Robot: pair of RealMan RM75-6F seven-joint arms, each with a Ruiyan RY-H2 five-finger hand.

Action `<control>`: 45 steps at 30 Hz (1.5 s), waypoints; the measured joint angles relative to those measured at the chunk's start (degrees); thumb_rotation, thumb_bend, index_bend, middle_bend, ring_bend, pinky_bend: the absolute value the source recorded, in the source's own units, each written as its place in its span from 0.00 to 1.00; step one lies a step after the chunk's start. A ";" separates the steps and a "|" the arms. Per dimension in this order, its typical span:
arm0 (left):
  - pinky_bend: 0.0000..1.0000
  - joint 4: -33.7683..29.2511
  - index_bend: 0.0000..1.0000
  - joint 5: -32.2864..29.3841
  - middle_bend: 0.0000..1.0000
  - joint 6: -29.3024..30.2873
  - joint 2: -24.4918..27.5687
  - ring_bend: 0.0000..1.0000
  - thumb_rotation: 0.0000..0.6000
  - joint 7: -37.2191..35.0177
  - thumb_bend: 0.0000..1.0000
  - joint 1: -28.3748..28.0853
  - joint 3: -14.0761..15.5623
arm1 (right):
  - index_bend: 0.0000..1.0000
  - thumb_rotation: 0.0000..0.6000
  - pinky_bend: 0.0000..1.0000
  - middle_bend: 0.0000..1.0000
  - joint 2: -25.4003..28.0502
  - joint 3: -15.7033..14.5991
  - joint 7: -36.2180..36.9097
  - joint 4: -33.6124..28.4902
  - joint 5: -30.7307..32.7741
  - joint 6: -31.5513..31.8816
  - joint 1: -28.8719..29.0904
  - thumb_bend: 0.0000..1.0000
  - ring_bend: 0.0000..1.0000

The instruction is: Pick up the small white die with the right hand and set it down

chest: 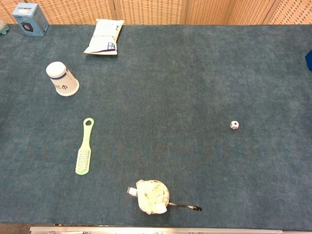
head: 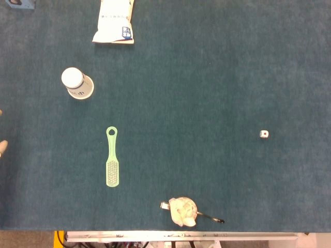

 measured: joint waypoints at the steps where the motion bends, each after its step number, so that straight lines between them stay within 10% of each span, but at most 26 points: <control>1: 0.31 -0.05 0.33 0.07 0.21 0.11 0.06 0.18 1.00 -0.10 0.20 0.08 0.04 | 0.32 1.00 0.60 0.42 0.06 -0.06 0.04 -0.08 -0.04 -0.15 0.05 0.12 0.38; 19: 0.31 -0.44 0.33 0.75 0.24 1.69 0.47 0.18 1.00 -0.76 0.20 1.19 0.54 | 0.32 1.00 0.60 0.43 0.35 -1.07 -0.96 -1.28 -2.24 -4.42 3.09 0.13 0.39; 32: 0.32 1.98 0.35 1.51 0.24 3.94 0.49 0.18 1.00 -1.84 0.20 2.48 0.56 | 0.32 1.00 0.63 0.57 7.65 -1.63 -10.39 -12.28 -3.79 -19.22 11.43 0.30 0.60; 39: 0.32 3.10 0.35 1.78 0.24 2.86 0.62 0.18 1.00 -2.74 0.20 2.05 0.71 | 0.42 1.00 0.96 0.69 10.63 -1.34 -13.81 -17.72 -1.49 -29.36 17.03 0.52 0.86; 45: 0.32 3.17 0.35 1.35 0.24 2.58 0.70 0.18 1.00 -2.75 0.20 2.09 0.65 | 0.45 1.00 1.00 0.88 12.26 -1.28 -17.64 -21.19 3.13 -37.38 20.98 0.92 1.00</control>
